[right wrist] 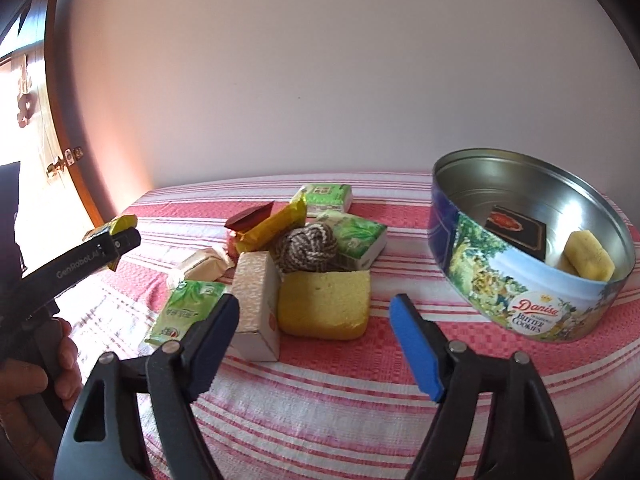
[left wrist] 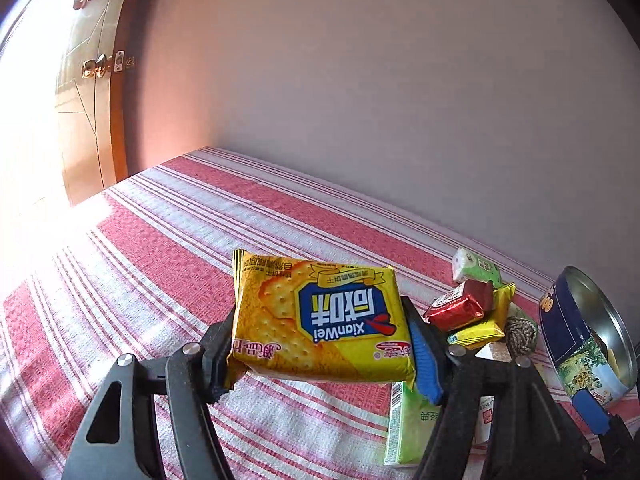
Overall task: Organize objects
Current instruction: 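Grasp the white patterned box with the right tool while the left tool holds the cracker pack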
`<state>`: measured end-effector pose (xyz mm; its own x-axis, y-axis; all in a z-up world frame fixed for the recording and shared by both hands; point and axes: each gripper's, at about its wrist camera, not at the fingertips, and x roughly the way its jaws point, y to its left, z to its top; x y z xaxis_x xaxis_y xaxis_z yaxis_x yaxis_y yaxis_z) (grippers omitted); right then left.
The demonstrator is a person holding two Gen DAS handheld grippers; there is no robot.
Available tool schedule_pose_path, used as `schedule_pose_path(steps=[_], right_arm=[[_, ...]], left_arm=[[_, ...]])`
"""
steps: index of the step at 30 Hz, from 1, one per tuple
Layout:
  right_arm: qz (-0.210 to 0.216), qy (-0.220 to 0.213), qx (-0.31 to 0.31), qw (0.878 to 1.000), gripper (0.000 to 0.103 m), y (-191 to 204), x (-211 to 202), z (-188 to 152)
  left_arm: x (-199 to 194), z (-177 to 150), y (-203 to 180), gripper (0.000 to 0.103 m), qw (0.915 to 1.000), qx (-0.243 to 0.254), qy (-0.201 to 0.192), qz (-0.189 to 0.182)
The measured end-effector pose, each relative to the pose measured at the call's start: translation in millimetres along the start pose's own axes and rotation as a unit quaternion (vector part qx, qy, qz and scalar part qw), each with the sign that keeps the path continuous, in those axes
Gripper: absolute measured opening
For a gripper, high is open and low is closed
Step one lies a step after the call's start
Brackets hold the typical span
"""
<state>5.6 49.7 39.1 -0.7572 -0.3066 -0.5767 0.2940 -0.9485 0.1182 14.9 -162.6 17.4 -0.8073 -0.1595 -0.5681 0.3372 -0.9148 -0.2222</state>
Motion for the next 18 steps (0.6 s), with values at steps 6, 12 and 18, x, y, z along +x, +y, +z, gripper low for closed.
schedule_pose_path(steps=[6, 12, 18], right_arm=[[-0.015, 0.014, -0.053, 0.998, 0.062, 42.2, 24.1, 6.5], [-0.024, 0.099, -0.061, 0.993, 0.037, 49.6, 64.6, 8.2], [0.009, 0.080, -0.049, 0.996, 0.025, 42.4, 55.6, 8.1]], left_arm=[[-2.0, 2.4, 7.8, 0.072, 0.9999, 0.000, 0.000, 0.011], [4.3, 2.6, 9.8, 0.072, 0.9998, -0.009, 0.013, 0.011], [1.7, 1.1, 4.7, 0.072, 1.0000, 0.002, 0.001, 0.009]])
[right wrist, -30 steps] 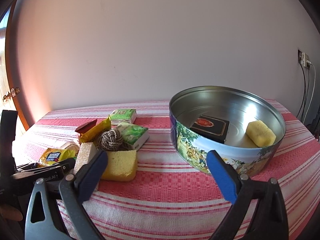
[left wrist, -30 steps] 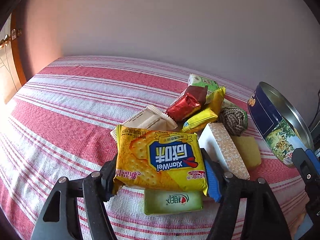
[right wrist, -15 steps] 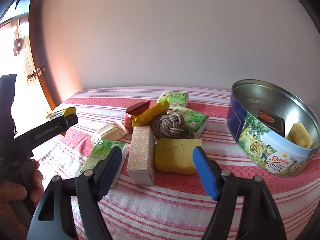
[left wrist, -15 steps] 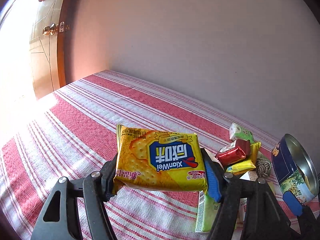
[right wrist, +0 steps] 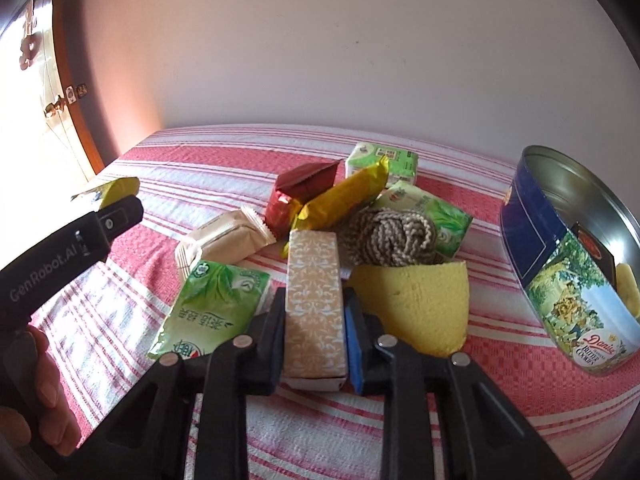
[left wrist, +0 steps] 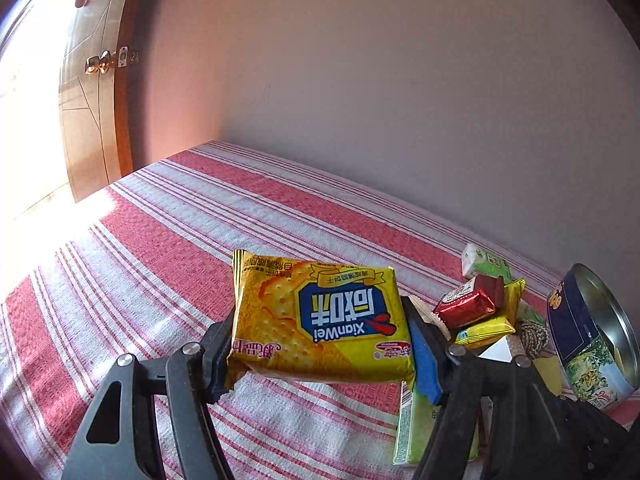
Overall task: Organize objects
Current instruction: 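Grasp the white patterned box with the right tool while the left tool holds the cracker pack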
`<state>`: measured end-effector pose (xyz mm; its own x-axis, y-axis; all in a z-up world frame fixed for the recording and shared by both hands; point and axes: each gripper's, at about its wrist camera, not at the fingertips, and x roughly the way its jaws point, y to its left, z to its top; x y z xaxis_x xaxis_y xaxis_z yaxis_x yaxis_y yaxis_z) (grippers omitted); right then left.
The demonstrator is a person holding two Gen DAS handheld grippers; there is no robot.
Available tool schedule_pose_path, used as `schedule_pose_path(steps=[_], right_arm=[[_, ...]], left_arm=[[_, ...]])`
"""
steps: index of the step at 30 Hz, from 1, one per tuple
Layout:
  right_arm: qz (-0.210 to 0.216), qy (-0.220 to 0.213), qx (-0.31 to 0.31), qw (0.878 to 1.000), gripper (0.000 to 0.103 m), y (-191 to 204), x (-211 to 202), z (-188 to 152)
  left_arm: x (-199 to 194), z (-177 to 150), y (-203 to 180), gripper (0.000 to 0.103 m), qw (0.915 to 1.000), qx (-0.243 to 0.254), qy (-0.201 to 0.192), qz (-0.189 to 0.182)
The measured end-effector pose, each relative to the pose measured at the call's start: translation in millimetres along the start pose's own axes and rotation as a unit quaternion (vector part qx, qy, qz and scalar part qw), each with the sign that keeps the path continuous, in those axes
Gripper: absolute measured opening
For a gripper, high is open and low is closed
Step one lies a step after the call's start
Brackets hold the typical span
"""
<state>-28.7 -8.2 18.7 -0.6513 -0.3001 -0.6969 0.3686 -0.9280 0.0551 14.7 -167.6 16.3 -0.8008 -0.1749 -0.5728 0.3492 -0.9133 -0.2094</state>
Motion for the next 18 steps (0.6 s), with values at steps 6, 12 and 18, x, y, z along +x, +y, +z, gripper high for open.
schedule_pose_path(steps=[6, 12, 18], right_arm=[[0.073, -0.106, 0.029, 0.991, 0.025, -18.1, -52.9, 6.1], [0.057, -0.163, 0.057, 0.983, 0.025, -50.1, -80.1, 11.0], [0.028, -0.179, 0.091, 0.979, 0.025, -95.2, -93.8, 11.6]], left_arm=[[-11.7, 0.8, -5.5, 0.072, 0.9990, 0.000, -0.043, -0.012], [-19.2, 0.1, -26.1, 0.072, 0.9975, 0.022, -0.060, -0.032], [-27.9, -4.4, -63.6, 0.072, 0.9955, 0.048, -0.065, -0.048]])
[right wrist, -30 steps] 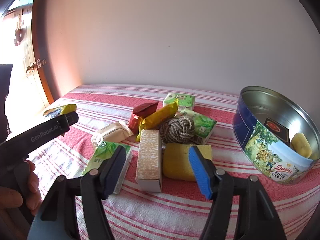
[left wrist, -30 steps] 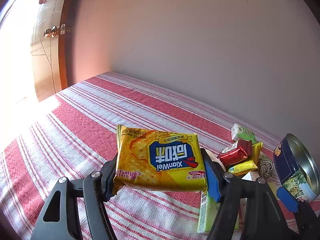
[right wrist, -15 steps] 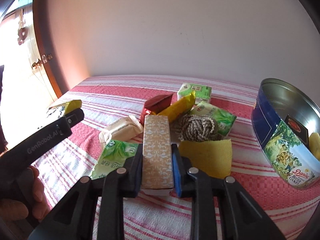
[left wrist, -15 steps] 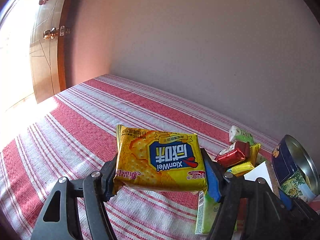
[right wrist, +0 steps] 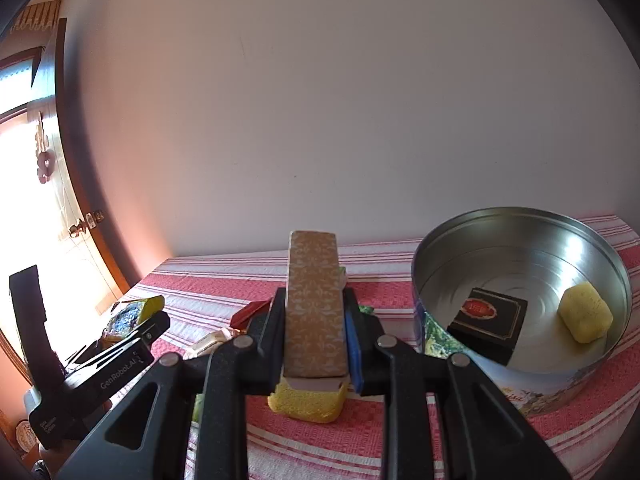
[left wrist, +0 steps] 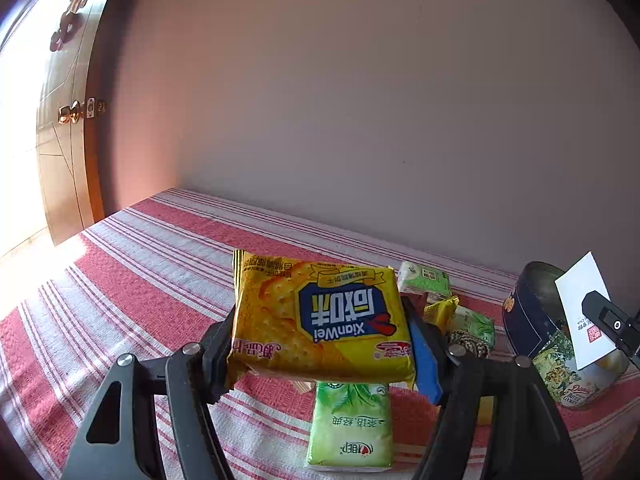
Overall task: Organize objects
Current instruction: 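Grasp the white patterned box with the right tool while the left tool holds the cracker pack, then carry the cracker pack and white box over the tin and release both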
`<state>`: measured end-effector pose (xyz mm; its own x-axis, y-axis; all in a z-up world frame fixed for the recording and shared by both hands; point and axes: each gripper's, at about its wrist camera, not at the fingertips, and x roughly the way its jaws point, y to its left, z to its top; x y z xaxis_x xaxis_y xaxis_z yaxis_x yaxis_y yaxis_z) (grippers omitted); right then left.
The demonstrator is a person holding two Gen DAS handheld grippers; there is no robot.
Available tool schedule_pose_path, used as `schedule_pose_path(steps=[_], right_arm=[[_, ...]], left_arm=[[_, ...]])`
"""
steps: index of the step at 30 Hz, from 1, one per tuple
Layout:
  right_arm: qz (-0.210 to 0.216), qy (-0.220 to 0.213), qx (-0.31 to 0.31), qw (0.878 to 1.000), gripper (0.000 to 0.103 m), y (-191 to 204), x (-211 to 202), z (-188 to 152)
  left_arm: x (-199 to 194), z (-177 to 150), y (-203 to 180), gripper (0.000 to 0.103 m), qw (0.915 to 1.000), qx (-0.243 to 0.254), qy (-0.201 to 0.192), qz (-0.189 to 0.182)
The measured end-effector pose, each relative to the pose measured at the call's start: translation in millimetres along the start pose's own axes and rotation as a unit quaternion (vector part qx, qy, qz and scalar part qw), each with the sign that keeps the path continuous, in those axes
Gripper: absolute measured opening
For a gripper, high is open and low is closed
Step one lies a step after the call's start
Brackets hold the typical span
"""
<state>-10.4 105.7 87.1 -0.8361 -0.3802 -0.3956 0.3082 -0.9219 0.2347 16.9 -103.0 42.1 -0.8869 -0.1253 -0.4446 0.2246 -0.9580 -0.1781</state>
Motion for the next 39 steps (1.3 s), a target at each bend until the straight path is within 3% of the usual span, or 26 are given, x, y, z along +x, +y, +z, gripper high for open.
schedule_pose_path(steps=[16, 24, 31, 39], right_arm=[[-0.131, -0.040, 0.014, 0.990, 0.025, -103.5, -33.5, 22.7], [-0.196, -0.029, -0.004, 0.980, 0.025, -154.2, -32.0, 28.5], [-0.236, -0.008, -0.014, 0.972, 0.025, -195.1, -16.4, 33.9], [-0.242, 0.019, -0.014, 0.970, 0.025, -218.5, -2.8, 32.4]], left_arm=[[-3.8, 0.8, -137.7, 0.072, 0.9929, 0.072, 0.000, -0.095], [6.0, -7.4, -199.8, 0.072, 0.9857, 0.092, 0.016, -0.140], [19.5, -16.4, -244.7, 0.072, 0.9804, 0.115, 0.028, -0.157], [36.6, -31.3, -273.4, 0.072, 0.9761, 0.144, 0.053, -0.153]])
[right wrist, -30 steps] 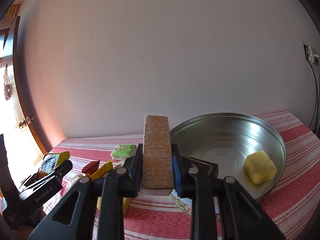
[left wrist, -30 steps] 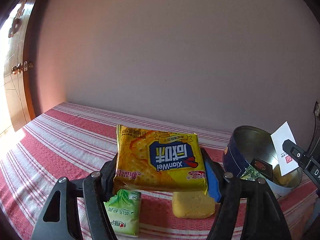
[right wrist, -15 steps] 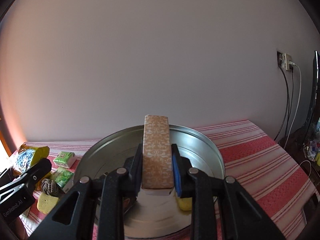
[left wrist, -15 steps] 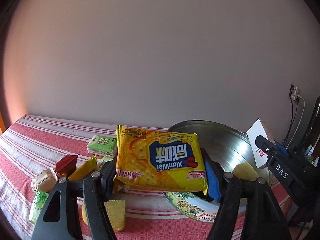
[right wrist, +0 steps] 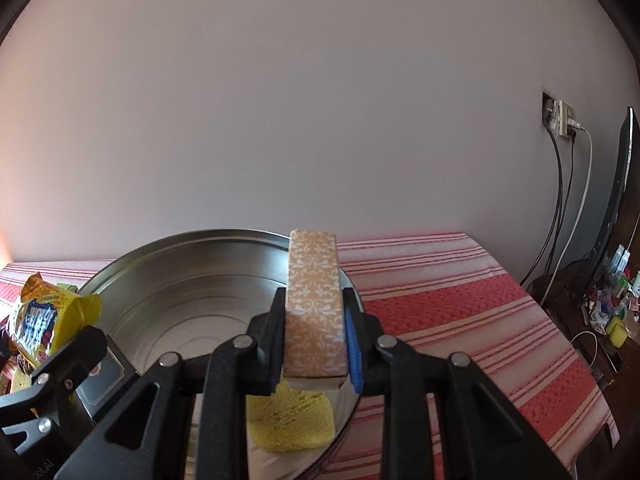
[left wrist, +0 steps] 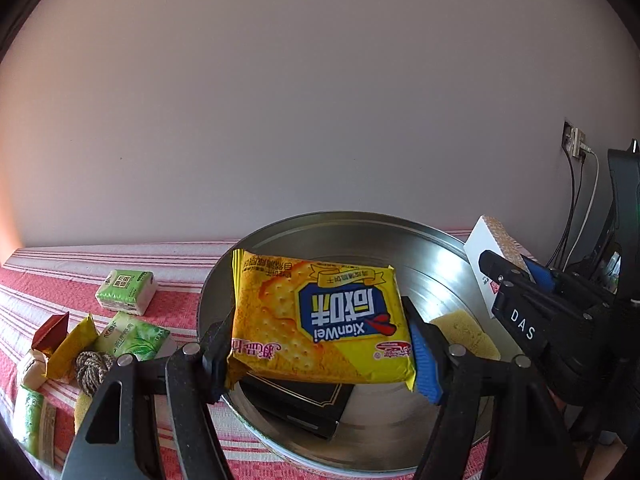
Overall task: Organize objects
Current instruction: 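Carry the cracker pack and white box over the tin and release both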
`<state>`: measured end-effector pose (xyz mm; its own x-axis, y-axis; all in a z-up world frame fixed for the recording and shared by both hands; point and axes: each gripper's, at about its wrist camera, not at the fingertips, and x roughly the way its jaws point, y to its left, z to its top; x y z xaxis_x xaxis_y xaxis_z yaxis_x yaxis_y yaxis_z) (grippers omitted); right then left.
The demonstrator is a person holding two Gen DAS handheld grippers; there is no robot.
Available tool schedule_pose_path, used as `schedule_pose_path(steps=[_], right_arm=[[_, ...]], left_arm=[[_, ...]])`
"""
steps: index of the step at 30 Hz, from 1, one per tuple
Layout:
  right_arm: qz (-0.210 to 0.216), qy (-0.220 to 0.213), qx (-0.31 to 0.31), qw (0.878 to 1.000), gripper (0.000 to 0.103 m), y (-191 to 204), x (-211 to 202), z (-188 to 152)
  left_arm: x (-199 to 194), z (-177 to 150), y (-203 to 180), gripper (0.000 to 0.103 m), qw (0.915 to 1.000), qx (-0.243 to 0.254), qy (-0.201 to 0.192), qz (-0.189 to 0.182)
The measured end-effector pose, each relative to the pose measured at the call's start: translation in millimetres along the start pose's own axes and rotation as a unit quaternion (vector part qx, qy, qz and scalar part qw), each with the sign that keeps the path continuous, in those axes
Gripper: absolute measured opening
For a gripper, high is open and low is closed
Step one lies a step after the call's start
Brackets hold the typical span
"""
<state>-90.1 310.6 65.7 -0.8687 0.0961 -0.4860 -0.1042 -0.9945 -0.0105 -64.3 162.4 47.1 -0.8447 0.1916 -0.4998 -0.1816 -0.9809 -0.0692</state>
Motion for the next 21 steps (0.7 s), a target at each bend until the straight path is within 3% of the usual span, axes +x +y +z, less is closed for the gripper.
schedule_pose_path(steps=[9, 13, 14, 16, 18, 20, 21], right_arm=[[0.010, 0.022, -0.009, 1.000, 0.025, 2.2, 10.3, -2.1], [0.014, 0.025, -0.011, 1.000, 0.028, 6.0, 8.1, -2.8], [0.012, 0.021, -0.012, 1.000, 0.031, 6.8, 6.5, -2.7], [0.006, 0.008, -0.017, 1.000, 0.052, 8.3, 0.7, -2.0], [0.001, -0.012, -0.021, 1.000, 0.059, 10.1, -8.5, -0.5], [-0.003, -0.030, -0.021, 0.999, 0.075, 10.6, -16.8, 0.7], [-0.006, -0.040, -0.018, 0.999, 0.088, 10.8, -21.6, 0.9]], left_arm=[[17.9, -9.2, -21.7, 0.072, 0.9992, 0.031, 0.022, 0.014], [18.0, -10.1, -24.0, 0.078, 0.9988, 0.042, 0.015, 0.019], [15.1, -9.7, -24.9, 0.085, 0.9987, 0.046, 0.008, 0.022], [7.3, -9.2, -25.6, 0.095, 0.9979, 0.054, -0.013, 0.033], [-2.6, -9.9, -25.1, 0.097, 0.9964, 0.061, -0.036, 0.047], [-11.5, -10.7, -22.9, 0.097, 0.9953, 0.062, -0.051, 0.054], [-14.5, -11.7, -20.3, 0.098, 0.9952, 0.059, -0.055, 0.055]])
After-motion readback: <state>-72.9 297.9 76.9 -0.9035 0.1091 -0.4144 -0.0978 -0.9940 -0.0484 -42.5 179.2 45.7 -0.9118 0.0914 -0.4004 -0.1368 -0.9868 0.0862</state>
